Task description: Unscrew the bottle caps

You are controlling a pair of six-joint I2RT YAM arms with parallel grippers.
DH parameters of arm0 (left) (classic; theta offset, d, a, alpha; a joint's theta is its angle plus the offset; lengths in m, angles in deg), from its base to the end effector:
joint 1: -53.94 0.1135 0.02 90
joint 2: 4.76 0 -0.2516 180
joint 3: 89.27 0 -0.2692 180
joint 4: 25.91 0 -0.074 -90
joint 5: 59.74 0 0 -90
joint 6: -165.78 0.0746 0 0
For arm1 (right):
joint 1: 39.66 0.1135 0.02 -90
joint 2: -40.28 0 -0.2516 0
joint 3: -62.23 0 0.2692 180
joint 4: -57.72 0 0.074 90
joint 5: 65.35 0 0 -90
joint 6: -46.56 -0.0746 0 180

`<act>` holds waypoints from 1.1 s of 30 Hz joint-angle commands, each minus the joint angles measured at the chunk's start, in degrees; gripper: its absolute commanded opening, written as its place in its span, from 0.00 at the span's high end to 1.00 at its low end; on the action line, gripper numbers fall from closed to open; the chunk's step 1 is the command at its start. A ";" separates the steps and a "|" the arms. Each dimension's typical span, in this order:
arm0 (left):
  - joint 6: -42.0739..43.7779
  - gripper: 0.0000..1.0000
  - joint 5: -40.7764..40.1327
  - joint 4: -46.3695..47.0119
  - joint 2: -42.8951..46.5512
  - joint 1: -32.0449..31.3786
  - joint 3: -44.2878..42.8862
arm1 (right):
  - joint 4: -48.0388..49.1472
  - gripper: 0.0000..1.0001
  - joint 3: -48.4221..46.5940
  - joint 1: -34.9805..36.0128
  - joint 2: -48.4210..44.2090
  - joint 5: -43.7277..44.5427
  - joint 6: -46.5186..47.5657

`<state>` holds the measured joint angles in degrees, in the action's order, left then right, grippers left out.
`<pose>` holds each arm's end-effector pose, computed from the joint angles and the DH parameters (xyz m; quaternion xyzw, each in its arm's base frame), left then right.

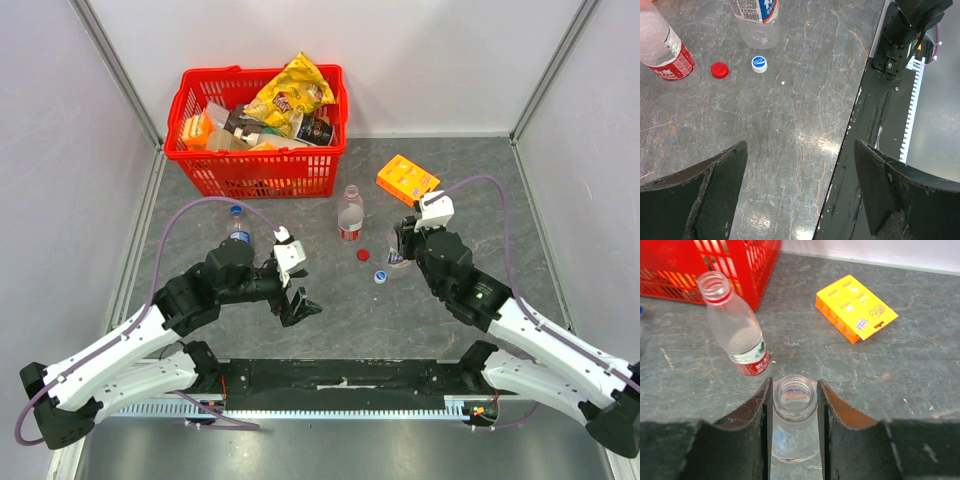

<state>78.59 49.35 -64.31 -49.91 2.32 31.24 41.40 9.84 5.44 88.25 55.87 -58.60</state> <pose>0.1270 -0.1996 0.2996 0.4586 0.6945 -0.3484 0.4312 0.2072 0.1532 0.2927 -0.0294 0.7664 0.1238 0.6297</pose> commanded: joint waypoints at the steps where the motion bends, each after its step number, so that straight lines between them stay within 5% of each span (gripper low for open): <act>1: -0.17 0.09 -0.02 0.12 -0.03 -0.24 -0.15 | 4.85 1.00 -1.36 -0.19 3.53 7.87 -0.39; 21: -0.26 0.10 0.33 -0.41 -1.00 -0.24 -0.23 | 11.09 0.99 4.08 -2.21 10.13 12.37 -5.32; 33: -0.43 0.11 -0.72 -0.67 -1.00 -0.24 -0.32 | 10.91 0.69 7.16 -2.47 8.37 7.71 -9.01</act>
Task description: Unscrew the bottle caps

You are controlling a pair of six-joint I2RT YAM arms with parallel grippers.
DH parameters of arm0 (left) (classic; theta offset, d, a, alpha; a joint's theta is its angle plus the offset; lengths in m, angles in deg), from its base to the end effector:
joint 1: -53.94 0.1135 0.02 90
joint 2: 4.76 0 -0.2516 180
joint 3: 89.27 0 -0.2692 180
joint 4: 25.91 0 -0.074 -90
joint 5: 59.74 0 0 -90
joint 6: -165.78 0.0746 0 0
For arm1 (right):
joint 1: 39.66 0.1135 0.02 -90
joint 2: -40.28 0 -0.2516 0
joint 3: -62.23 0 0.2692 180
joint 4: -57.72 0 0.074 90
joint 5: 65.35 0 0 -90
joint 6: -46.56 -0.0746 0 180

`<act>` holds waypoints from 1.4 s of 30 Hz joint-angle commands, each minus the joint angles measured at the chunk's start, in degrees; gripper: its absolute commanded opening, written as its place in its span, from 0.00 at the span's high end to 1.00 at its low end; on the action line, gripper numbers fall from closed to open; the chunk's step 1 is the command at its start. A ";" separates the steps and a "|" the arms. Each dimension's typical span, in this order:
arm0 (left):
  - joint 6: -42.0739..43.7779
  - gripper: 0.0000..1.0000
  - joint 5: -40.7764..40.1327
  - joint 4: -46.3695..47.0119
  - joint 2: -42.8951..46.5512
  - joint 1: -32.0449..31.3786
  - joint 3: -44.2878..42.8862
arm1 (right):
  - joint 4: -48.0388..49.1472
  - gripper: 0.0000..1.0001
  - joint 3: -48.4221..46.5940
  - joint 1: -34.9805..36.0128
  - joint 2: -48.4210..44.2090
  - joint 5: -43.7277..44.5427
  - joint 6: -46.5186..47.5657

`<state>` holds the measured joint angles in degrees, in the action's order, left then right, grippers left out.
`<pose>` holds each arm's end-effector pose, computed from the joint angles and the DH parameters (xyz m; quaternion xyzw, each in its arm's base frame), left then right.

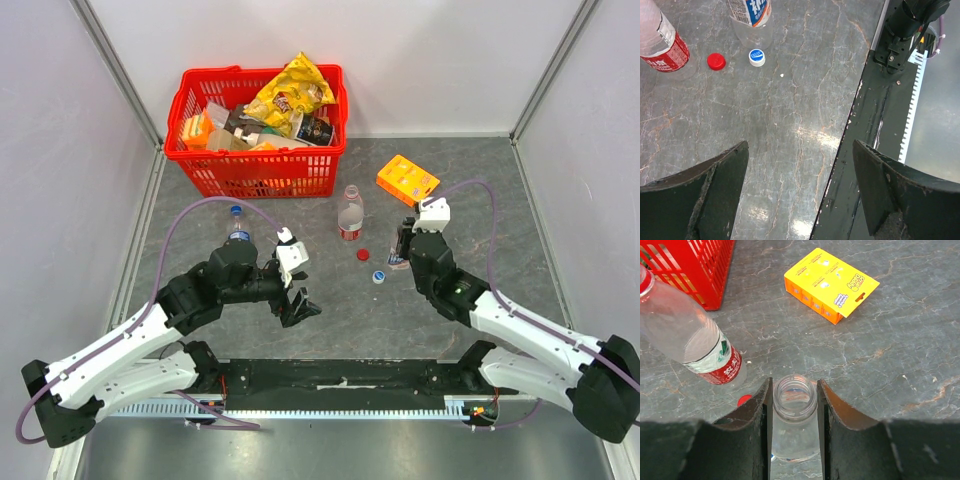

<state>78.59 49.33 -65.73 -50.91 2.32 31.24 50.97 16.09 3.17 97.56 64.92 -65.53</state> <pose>0.1280 -0.2009 0.2926 0.4610 0.7058 -0.3427 0.4145 0.2328 0.1500 0.2329 0.0627 0.7831 0.0618 0.6156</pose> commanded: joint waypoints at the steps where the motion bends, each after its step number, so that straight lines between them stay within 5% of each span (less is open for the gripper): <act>1: -0.44 0.11 -0.79 0.75 0.10 -0.24 -0.32 | 1.08 0.66 1.00 -0.20 -1.20 -1.51 -1.82; 10: -0.61 0.11 -1.23 0.75 0.01 -0.24 -0.32 | -0.50 0.37 0.39 -0.20 -3.92 -1.42 -1.38; 17: -1.31 0.11 -3.68 0.66 0.36 -0.24 -0.50 | -1.91 0.03 -1.20 -0.20 -4.72 -3.00 -0.06; 31: -8.07 0.11 -18.88 1.19 0.54 -0.24 -0.59 | -7.97 0.02 -7.08 -0.20 -10.43 -6.17 1.34; 42: -25.12 0.12 -47.87 -7.14 -13.07 -0.24 -3.83 | -10.17 0.02 -10.34 -0.20 -13.95 -8.98 2.58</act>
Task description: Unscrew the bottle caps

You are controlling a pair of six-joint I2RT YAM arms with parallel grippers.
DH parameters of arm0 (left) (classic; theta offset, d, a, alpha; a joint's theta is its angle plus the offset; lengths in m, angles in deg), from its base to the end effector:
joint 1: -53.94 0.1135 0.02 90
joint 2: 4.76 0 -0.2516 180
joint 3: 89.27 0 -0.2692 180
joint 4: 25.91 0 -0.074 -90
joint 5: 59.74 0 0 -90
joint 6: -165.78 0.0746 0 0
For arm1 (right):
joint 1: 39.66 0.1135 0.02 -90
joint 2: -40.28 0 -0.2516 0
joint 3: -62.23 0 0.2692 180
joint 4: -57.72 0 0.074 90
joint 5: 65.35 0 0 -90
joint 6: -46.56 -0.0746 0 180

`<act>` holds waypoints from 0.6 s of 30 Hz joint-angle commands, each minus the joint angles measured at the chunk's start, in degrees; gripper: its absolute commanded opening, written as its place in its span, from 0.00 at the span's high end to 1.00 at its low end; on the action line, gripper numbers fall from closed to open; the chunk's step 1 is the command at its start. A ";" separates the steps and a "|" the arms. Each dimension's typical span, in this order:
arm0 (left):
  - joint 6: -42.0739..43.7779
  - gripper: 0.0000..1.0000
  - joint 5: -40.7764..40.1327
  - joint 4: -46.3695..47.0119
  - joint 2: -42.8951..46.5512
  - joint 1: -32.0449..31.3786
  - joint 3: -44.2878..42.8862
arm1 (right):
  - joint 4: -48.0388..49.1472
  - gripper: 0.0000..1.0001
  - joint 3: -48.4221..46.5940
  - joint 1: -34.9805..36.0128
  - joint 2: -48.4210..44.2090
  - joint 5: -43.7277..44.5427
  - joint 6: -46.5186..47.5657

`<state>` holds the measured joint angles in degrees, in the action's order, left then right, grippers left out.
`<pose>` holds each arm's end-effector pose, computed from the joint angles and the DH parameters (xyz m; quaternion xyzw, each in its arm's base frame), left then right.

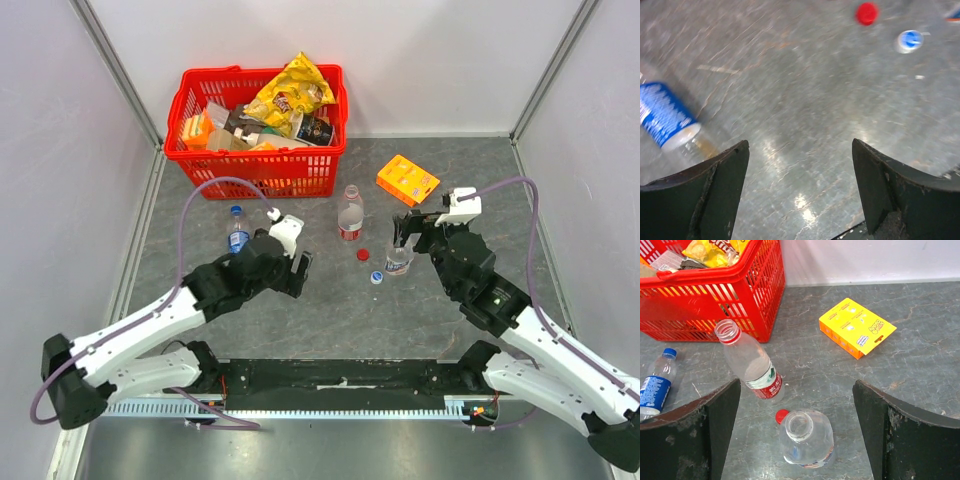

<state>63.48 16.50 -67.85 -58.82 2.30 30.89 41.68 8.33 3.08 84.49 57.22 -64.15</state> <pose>0.1743 -0.1916 0.2579 0.2469 0.8518 -0.1474 0.4379 0.2043 0.1341 0.3191 0.0469 0.7378 0.1589 0.6543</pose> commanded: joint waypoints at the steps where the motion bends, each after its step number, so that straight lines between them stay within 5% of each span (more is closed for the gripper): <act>1: -12.47 0.12 -19.85 -7.65 -7.09 -0.22 -5.23 | -1.15 0.02 -2.67 -0.11 -0.88 -1.55 1.20; 7: -18.38 0.17 -24.13 -12.95 -15.89 2.49 -9.99 | -2.11 0.02 -2.84 -0.11 -1.40 -2.34 1.37; 18: -12.14 0.17 -9.46 -2.85 -17.74 23.50 -6.83 | -2.73 0.02 -2.76 -0.11 -2.46 -2.61 2.25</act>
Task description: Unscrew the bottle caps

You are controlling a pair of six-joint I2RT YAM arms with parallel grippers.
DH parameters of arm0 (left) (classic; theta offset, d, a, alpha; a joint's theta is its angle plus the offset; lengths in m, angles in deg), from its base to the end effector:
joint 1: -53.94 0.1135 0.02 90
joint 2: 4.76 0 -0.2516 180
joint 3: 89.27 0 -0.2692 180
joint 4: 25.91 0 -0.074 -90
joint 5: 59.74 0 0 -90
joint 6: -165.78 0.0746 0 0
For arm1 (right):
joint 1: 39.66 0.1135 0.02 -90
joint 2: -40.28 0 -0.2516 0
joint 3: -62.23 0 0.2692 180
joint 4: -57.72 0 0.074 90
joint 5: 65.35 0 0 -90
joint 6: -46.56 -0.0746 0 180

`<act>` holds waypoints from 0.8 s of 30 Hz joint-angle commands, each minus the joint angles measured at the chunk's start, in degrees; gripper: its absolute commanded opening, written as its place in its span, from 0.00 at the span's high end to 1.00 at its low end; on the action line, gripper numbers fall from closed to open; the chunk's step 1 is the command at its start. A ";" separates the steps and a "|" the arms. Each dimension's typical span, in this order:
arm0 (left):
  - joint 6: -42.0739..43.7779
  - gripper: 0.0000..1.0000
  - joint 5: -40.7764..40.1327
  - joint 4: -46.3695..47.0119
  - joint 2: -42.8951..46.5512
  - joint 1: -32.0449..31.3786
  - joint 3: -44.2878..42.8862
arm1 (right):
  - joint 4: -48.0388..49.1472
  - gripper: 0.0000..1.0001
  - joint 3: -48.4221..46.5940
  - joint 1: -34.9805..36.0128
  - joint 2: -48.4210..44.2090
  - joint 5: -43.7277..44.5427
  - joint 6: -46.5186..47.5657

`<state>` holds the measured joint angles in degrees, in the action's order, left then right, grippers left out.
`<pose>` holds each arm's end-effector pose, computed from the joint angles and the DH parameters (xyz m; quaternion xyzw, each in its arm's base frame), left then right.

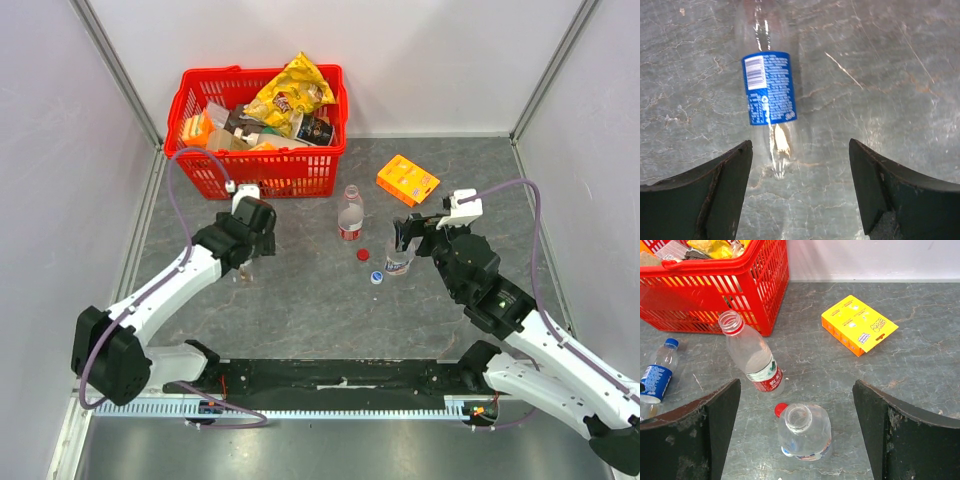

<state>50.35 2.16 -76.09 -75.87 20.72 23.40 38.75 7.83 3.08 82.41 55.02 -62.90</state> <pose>0.2614 -0.1292 0.2208 -0.0123 0.9255 0.0543 0.3747 0.1974 0.1310 0.3233 0.0250 0.7414 0.1637 0.6503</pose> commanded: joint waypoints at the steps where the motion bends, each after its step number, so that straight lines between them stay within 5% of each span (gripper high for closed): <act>1: 1.26 0.17 6.29 6.18 -1.04 6.74 0.93 | 0.20 0.02 -2.17 -0.11 -0.21 -0.49 1.01; 24: 0.47 0.31 15.96 11.98 -17.47 19.85 4.89 | -0.07 0.02 -0.93 -0.20 0.58 -1.45 1.18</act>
<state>50.46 15.89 -67.35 -90.10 39.41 28.42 38.27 7.83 3.08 83.09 53.92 -62.68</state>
